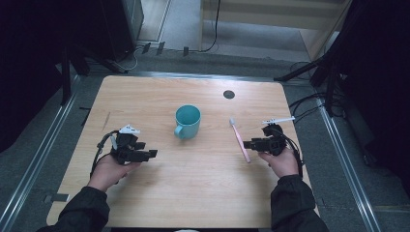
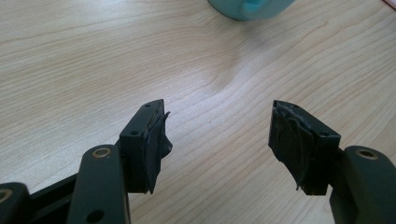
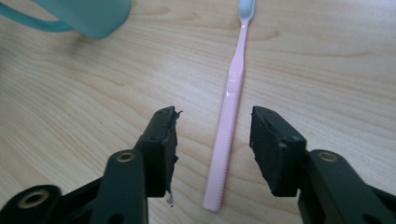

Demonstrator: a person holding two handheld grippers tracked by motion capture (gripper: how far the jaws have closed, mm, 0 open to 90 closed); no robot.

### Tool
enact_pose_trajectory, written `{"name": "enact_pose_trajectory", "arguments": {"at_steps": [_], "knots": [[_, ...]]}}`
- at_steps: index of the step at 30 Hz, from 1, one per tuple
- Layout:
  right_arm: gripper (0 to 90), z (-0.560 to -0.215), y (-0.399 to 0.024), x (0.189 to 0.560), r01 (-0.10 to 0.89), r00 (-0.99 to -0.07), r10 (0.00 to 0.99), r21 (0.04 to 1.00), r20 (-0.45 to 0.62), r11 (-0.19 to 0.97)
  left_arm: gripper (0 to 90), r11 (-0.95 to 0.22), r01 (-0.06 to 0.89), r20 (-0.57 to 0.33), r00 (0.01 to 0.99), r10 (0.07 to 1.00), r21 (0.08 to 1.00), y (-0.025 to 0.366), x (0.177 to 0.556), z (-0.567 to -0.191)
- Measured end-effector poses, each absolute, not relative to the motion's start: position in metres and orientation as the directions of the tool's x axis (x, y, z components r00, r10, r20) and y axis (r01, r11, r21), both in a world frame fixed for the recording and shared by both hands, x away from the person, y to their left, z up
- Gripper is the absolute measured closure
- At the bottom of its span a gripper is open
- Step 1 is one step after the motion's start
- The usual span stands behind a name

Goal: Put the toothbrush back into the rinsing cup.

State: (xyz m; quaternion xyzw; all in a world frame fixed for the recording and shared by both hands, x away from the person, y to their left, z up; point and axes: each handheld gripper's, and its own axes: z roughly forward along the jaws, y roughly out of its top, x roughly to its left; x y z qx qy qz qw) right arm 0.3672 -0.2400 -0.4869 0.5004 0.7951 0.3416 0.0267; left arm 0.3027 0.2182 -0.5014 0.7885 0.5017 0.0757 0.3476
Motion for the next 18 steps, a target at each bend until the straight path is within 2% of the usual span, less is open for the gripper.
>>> {"name": "enact_pose_trajectory", "arguments": {"at_steps": [8, 10, 15, 18], "knots": [[36.3, -0.482, -0.236, 0.364, 0.732, -0.553, 0.779, 0.619, 0.295, 0.285, 36.3, -0.251, 0.740, -0.229, 0.480, 0.847, 0.624, 0.220, 0.302, -0.501], [30.5, -0.484, -0.233, 0.362, 0.726, -0.574, 0.767, 0.612, 0.287, 0.315, 36.2, -0.251, 0.739, -0.230, 0.481, 0.846, 0.625, 0.220, 0.302, -0.501], [29.7, -0.485, -0.229, 0.360, 0.716, -0.593, 0.759, 0.608, 0.269, 0.344, 36.1, -0.250, 0.738, -0.228, 0.481, 0.846, 0.627, 0.219, 0.301, -0.500], [35.4, -0.485, -0.232, 0.362, 0.715, -0.589, 0.763, 0.611, 0.266, 0.339, 36.1, -0.250, 0.736, -0.229, 0.483, 0.845, 0.629, 0.219, 0.301, -0.500]]}}
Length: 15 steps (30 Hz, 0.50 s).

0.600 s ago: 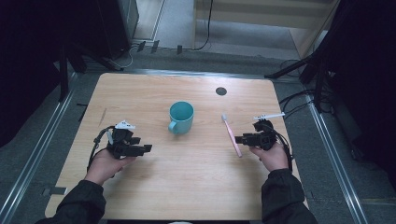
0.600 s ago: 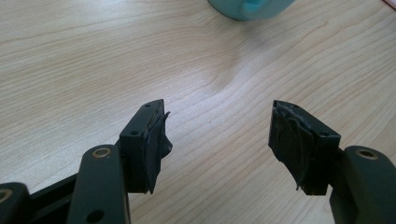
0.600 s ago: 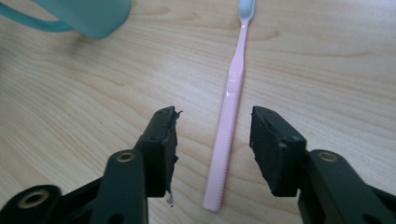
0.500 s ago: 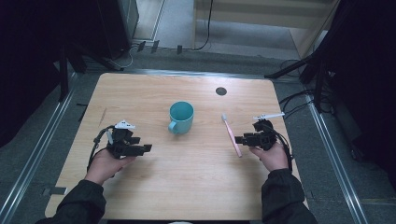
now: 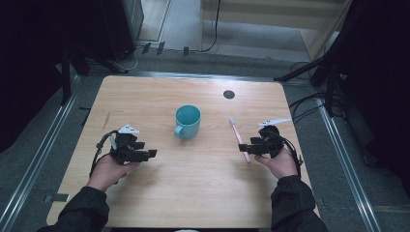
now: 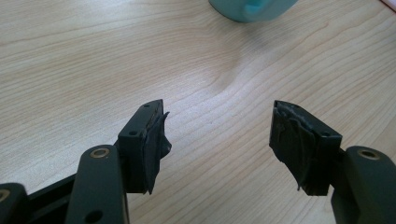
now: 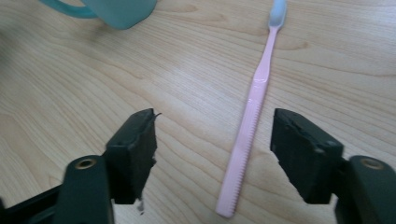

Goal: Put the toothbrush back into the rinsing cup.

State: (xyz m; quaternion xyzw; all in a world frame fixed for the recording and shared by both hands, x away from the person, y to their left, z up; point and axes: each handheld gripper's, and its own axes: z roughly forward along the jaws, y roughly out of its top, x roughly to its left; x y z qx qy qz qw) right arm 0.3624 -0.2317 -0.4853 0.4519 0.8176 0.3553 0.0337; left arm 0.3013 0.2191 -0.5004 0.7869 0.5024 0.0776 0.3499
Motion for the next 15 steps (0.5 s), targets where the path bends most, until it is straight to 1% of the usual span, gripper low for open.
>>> {"name": "enact_pose_trajectory", "arguments": {"at_steps": [1, 2, 4, 9, 15], "knots": [[35.4, -0.4853, -0.2317, 0.3624, 0.715, -0.589, 0.763, 0.611, 0.266, 0.339, 36.2, -0.250, 0.736, -0.229, 0.483, 0.845, 0.629, 0.2191, 0.3013, -0.5004], [38.7, -0.4856, -0.2341, 0.3650, 0.713, -0.581, 0.771, 0.619, 0.261, 0.328, 36.1, -0.248, 0.736, -0.232, 0.483, 0.844, 0.630, 0.2192, 0.3011, -0.5002], [41.4, -0.4856, -0.2359, 0.3678, 0.715, -0.573, 0.777, 0.622, 0.261, 0.319, 36.2, -0.251, 0.737, -0.230, 0.483, 0.845, 0.627, 0.2194, 0.3014, -0.5005], [42.9, -0.4862, -0.2368, 0.3710, 0.708, -0.563, 0.790, 0.635, 0.243, 0.309, 36.1, -0.252, 0.737, -0.229, 0.484, 0.845, 0.627, 0.2191, 0.3013, -0.5007], [45.2, -0.4857, -0.2380, 0.3711, 0.726, -0.542, 0.799, 0.624, 0.260, 0.290, 36.1, -0.256, 0.736, -0.225, 0.486, 0.845, 0.627, 0.2182, 0.3014, -0.5010]]}}
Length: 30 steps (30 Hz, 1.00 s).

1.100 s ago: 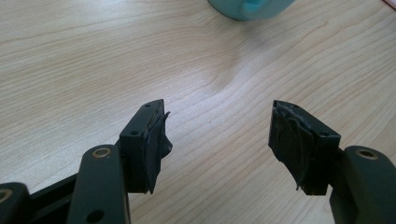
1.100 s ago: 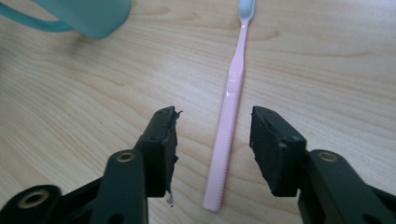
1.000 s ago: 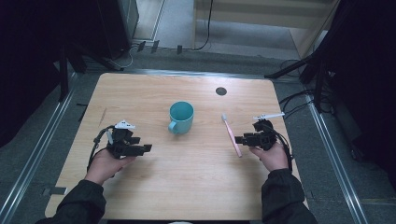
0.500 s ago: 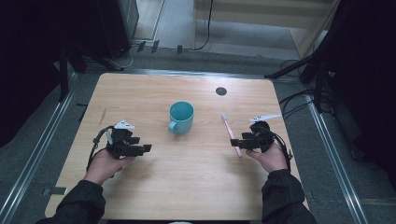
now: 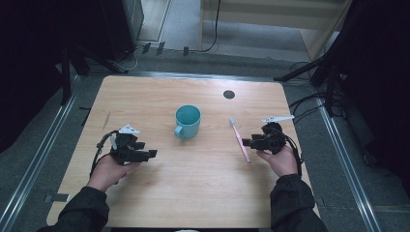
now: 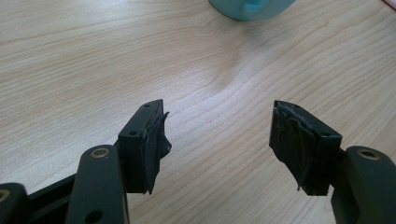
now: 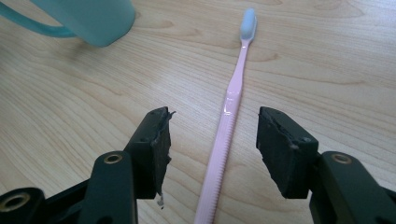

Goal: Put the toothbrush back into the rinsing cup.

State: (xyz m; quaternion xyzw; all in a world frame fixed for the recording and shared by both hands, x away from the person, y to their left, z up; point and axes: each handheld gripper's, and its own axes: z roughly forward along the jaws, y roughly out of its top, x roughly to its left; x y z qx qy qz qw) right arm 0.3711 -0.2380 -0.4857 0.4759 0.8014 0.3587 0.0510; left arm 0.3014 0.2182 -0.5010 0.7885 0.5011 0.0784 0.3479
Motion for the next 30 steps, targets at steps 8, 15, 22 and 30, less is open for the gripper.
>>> {"name": "enact_pose_trajectory", "arguments": {"at_steps": [8, 15, 22, 30], "knots": [[52.3, -0.486, -0.238, 0.371, 0.740, -0.538, 0.802, 0.601, 0.258, 0.302, 36.1, -0.257, 0.736, -0.225, 0.487, 0.844, 0.626, 0.218, 0.301, -0.501], [52.6, -0.485, -0.237, 0.373, 0.763, -0.509, 0.823, 0.574, 0.251, 0.297, 36.1, -0.256, 0.735, -0.226, 0.487, 0.844, 0.628, 0.219, 0.301, -0.501], [55.4, -0.486, -0.233, 0.380, 0.800, -0.478, 0.848, 0.512, 0.229, 0.312, 36.2, -0.259, 0.734, -0.224, 0.489, 0.843, 0.627, 0.218, 0.302, -0.501], [55.7, -0.488, -0.218, 0.391, 0.818, -0.469, 0.864, 0.458, 0.182, 0.347, 36.1, -0.263, 0.739, -0.227, 0.490, 0.842, 0.621, 0.217, 0.302, -0.502]]}}
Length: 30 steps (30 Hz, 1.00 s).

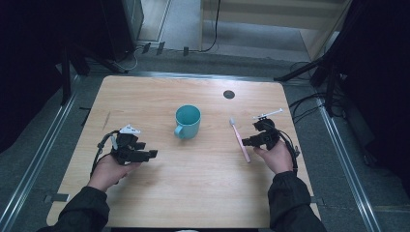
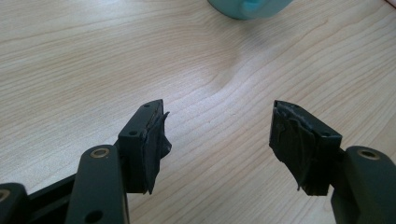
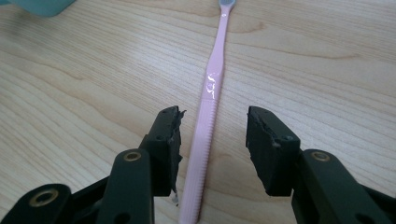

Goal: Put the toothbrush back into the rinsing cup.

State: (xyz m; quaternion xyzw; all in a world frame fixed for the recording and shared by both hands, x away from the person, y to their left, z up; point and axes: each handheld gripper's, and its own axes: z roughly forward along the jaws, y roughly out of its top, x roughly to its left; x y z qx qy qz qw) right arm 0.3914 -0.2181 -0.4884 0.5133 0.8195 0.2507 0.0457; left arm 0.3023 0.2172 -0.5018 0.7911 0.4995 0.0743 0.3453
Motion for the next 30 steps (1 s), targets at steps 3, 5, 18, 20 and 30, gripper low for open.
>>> {"name": "enact_pose_trajectory", "arguments": {"at_steps": [3, 5, 18, 20, 30], "knots": [[56.6, -0.488, -0.213, 0.394, 0.832, -0.459, 0.870, 0.430, 0.179, 0.351, 36.2, -0.262, 0.738, -0.228, 0.490, 0.841, 0.621, 0.218, 0.302, -0.502], [56.9, -0.489, -0.207, 0.396, 0.833, -0.467, 0.870, 0.410, 0.160, 0.371, 36.2, -0.256, 0.739, -0.230, 0.485, 0.844, 0.623, 0.218, 0.302, -0.502], [59.8, -0.490, -0.201, 0.411, 0.845, -0.463, 0.875, 0.368, 0.139, 0.389, 36.2, -0.255, 0.737, -0.231, 0.487, 0.842, 0.625, 0.221, 0.302, -0.501], [59.9, -0.490, -0.200, 0.414, 0.845, -0.463, 0.876, 0.366, 0.134, 0.390, 36.2, -0.260, 0.735, -0.228, 0.492, 0.840, 0.626, 0.220, 0.302, -0.501], [60.4, -0.496, -0.194, 0.422, 0.849, -0.466, 0.876, 0.339, 0.121, 0.405, 36.2, -0.267, 0.734, -0.230, 0.500, 0.835, 0.625, 0.217, 0.302, -0.501]]}}
